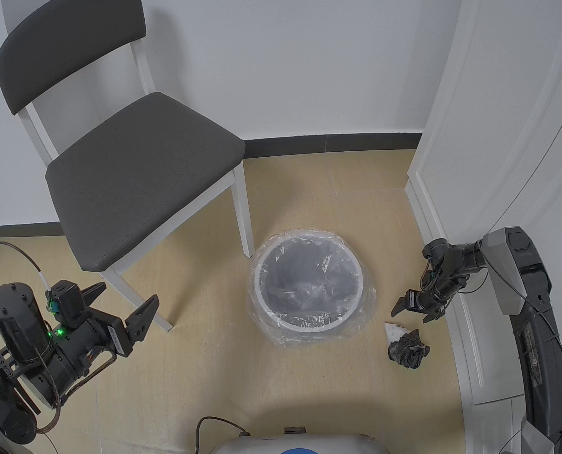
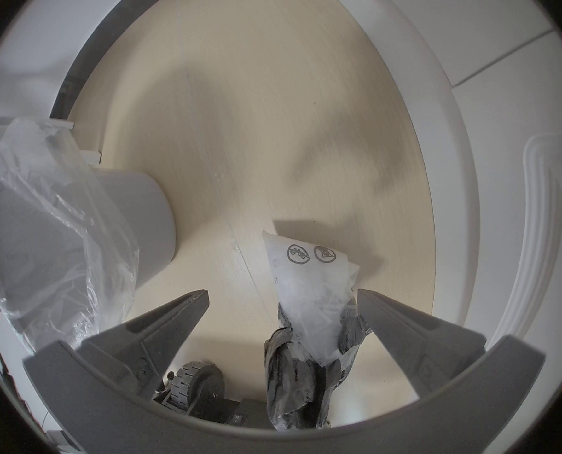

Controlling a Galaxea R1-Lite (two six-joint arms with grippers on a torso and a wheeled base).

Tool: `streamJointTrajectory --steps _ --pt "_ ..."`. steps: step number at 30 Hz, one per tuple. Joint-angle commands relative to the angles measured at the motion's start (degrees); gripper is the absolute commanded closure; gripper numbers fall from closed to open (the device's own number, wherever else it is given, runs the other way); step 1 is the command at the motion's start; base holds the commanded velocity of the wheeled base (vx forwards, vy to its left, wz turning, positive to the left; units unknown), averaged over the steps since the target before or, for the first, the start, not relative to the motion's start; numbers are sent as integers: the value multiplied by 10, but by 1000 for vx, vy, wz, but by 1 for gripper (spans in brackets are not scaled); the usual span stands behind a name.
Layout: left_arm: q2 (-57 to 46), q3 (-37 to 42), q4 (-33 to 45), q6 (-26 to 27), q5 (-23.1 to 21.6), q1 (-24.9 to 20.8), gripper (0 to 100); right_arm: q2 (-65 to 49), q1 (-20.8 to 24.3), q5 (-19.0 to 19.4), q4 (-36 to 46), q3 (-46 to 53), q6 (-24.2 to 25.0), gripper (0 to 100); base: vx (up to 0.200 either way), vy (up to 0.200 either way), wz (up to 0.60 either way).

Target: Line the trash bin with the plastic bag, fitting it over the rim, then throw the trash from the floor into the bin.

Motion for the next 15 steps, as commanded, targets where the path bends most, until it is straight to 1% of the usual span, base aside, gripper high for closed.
streamJointTrajectory --steps 1,3,4,5,8,9,10,13,15 --pt "3 37 -39 2 -29 -2 0 -11 -5 1 -8 0 10 0 0 0 0" --pt "0 37 -50 0 -54 -2 0 -26 -5 2 -15 7 12 0 -200 0 0" --pt "0 37 -51 -1 -56 -2 0 -27 -5 3 -16 8 12 0 -200 0 0" --pt "-3 37 -51 -2 -67 -2 0 -41 -5 12 -32 30 12 0 -200 0 0" --pt "0 37 -47 -2 -69 -2 0 -65 -4 29 -78 83 9 0 -200 0 0" --pt "0 37 -46 -2 -69 -2 0 -66 -4 29 -81 85 9 0 -200 0 0" --pt "3 37 -45 -2 -69 -2 0 -78 -1 32 -108 113 9 0 -200 0 0" --pt "4 37 -46 -2 -70 -2 0 -82 1 31 -137 141 8 0 -200 0 0" --pt "4 37 -47 -1 -70 -2 0 -73 4 26 -145 138 6 0 0 0 0"
